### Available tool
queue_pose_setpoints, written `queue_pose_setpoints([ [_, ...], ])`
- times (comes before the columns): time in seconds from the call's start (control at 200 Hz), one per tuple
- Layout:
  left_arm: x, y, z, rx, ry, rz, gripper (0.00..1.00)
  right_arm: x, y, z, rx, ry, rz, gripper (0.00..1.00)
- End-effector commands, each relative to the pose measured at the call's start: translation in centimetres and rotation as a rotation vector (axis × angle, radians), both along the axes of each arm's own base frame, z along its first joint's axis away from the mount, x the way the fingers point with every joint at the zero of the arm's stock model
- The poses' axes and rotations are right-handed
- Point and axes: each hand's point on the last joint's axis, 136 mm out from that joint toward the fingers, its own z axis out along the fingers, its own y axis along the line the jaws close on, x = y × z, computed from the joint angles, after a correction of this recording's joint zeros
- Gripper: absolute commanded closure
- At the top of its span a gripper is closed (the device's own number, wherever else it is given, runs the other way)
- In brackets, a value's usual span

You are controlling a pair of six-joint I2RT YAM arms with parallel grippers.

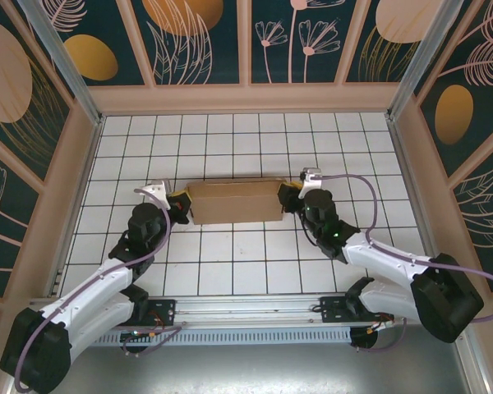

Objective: Fold the paper box

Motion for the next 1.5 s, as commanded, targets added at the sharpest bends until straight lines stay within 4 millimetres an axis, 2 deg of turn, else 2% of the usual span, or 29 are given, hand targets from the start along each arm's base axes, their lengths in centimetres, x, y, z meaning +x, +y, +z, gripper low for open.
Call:
queue_pose_setpoints([
  [0.0,-1.7,1.1,-6.2,0.175,0.21,-0.012,1.0,-1.1,0.6,-1.2,-0.082,0.067,0.066,0.58],
  [0.105,-1.6,1.1,-6.1,0.186,0.202,-0.015,1.0,-1.1,0.5,0.0,-0.084,0.048,0.067,0.45],
  [0.17,-1.6,1.0,-6.2,0.191,0.203,-0.025,1.0,-1.3,0.5,0.6,-0.086,0.033,0.081,0.41],
  [0.39,-1.5,0.8,-6.1,0.204,0.209,-0.033,1.0,-2.3,-0.3,2.4,-0.101,0.003,0.092,0.4],
  [0.62,-1.4,0.7,-5.7,0.205,0.2,-0.041,1.0,-2.4,-1.4,6.8,-0.074,-0.086,0.05,0.44],
  [0.706,-1.4,0.7,-5.7,0.207,0.203,-0.042,1.0,-1.7,-0.6,8.3,-0.099,-0.1,0.07,0.44],
  [0.776,-1.4,0.7,-5.8,0.21,0.205,-0.039,1.0,-0.8,1.0,9.0,-0.118,-0.084,0.11,0.46],
  [0.886,-1.4,0.8,-6.0,0.211,0.209,-0.034,1.0,0.7,4.1,9.9,-0.111,-0.049,0.188,0.56],
  [1.011,-1.4,0.9,-5.9,0.209,0.208,-0.029,1.0,2.7,6.4,8.9,-0.146,0.009,0.214,0.61],
  [1.106,-1.2,0.9,-5.8,0.21,0.205,-0.022,1.0,3.4,7.6,8.0,-0.166,0.03,0.221,0.62],
  [1.236,-1.1,0.9,-5.5,0.205,0.202,-0.018,1.0,2.8,8.3,5.1,-0.227,0.054,0.209,0.63],
  [1.406,-1.1,1.0,-4.6,0.184,0.181,-0.006,1.0,1.5,7.8,1.3,-0.242,0.106,0.19,0.64],
  [1.491,-1.0,1.0,-4.0,0.173,0.171,-0.005,0.94,1.0,7.6,0.1,-0.254,0.118,0.188,0.65],
])
